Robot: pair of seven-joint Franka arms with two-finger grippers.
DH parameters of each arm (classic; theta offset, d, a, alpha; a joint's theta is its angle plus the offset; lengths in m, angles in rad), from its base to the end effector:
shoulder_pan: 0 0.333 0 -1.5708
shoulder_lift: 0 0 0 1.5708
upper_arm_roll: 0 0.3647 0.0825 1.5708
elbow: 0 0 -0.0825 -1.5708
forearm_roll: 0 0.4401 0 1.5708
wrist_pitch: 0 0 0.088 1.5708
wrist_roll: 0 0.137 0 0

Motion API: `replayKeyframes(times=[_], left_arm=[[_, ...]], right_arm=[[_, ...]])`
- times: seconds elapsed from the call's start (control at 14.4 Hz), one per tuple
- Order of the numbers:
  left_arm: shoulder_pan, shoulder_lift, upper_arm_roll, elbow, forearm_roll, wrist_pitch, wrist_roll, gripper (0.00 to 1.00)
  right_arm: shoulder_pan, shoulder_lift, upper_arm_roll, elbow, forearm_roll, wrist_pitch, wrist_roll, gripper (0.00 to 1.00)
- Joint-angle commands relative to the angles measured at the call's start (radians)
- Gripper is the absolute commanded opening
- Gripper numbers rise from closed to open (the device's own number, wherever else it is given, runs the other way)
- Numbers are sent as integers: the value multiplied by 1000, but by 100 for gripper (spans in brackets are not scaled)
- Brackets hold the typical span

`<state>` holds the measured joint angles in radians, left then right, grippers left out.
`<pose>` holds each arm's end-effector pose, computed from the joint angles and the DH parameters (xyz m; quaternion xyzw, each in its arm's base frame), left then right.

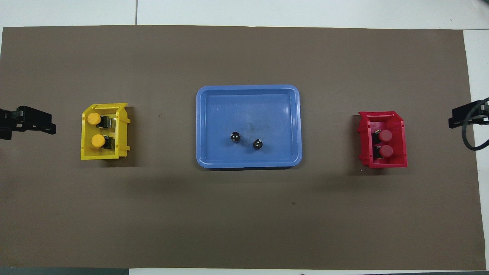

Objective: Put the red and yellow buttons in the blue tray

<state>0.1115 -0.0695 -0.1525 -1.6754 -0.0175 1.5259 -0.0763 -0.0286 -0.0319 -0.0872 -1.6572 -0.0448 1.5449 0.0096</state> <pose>0.5760 -0.0290 0.6255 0.9990 0.0180 -0.0405 0.0011 0.5868 -0.0753 0.6150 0.9970 -0.0622 -0.0413 0.0188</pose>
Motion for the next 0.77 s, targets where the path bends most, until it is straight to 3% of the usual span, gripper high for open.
replayKeyframes(times=[0.0,0.7], left_arm=[[10,-16,-10,-6,13,-12,9,100],[13,-22,4,-10,13,-7,1,100]], right_arm=[[-2,-8,-2,-4,19,12,-26,100],[-1,-17,-2,-13,23,-12,-29,100]])
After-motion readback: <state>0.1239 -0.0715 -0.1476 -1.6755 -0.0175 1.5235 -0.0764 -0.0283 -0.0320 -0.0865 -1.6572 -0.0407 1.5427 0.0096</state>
